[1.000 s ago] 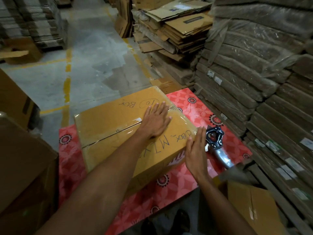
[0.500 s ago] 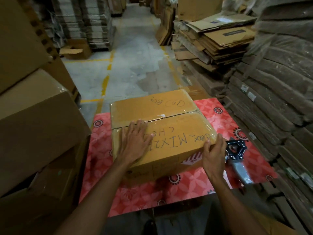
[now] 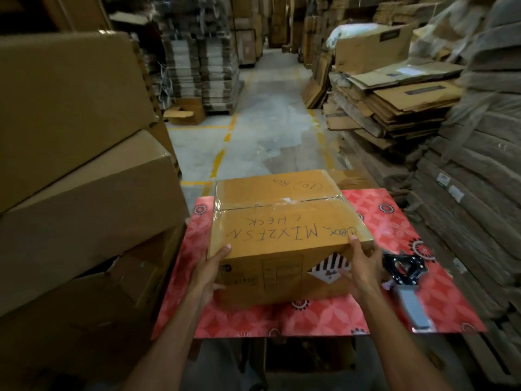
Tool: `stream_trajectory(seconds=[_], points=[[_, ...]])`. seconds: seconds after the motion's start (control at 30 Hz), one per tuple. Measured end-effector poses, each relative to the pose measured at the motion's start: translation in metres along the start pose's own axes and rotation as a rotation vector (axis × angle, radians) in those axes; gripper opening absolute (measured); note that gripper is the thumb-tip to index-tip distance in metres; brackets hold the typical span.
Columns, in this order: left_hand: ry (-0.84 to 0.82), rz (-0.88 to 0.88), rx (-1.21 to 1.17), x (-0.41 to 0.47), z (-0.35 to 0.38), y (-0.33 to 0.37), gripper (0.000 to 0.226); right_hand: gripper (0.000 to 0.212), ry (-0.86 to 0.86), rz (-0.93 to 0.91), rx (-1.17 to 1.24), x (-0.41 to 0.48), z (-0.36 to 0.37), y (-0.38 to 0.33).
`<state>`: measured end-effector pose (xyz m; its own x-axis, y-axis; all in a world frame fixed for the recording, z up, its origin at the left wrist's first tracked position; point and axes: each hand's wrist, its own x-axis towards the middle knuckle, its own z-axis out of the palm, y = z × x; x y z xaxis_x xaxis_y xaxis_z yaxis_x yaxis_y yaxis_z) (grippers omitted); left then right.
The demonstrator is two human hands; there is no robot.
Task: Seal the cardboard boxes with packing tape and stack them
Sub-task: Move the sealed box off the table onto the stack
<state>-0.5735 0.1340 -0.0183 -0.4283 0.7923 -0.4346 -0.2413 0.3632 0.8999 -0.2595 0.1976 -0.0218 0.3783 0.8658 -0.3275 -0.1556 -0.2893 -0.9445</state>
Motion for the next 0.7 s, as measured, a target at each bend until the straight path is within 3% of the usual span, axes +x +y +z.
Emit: stream_trajectory(seconds=[0.1, 0.33, 0.57, 0.7], points=[[0.011, 0.077, -0.024, -0.027, -0.006, 0.019, 0.094, 0.045, -0.03, -0.065, 0.074, -0.009, -0.001, -0.029], [0.009, 0.369, -0.073, -0.096, -0.009, 0.114, 0.044, 0.061, -0.088, -0.351, 0.207, -0.046, 0.005, -0.15], [0.152, 0.631, 0.001, -0.175, -0.062, 0.243, 0.046, 0.065, -0.265, -0.437, 0.398, -0.107, 0.061, -0.247], [0.272, 0.769, 0.074, -0.232, -0.102, 0.304, 0.055, 0.053, -0.415, -0.446, 0.489, -0.147, 0.103, -0.299]])
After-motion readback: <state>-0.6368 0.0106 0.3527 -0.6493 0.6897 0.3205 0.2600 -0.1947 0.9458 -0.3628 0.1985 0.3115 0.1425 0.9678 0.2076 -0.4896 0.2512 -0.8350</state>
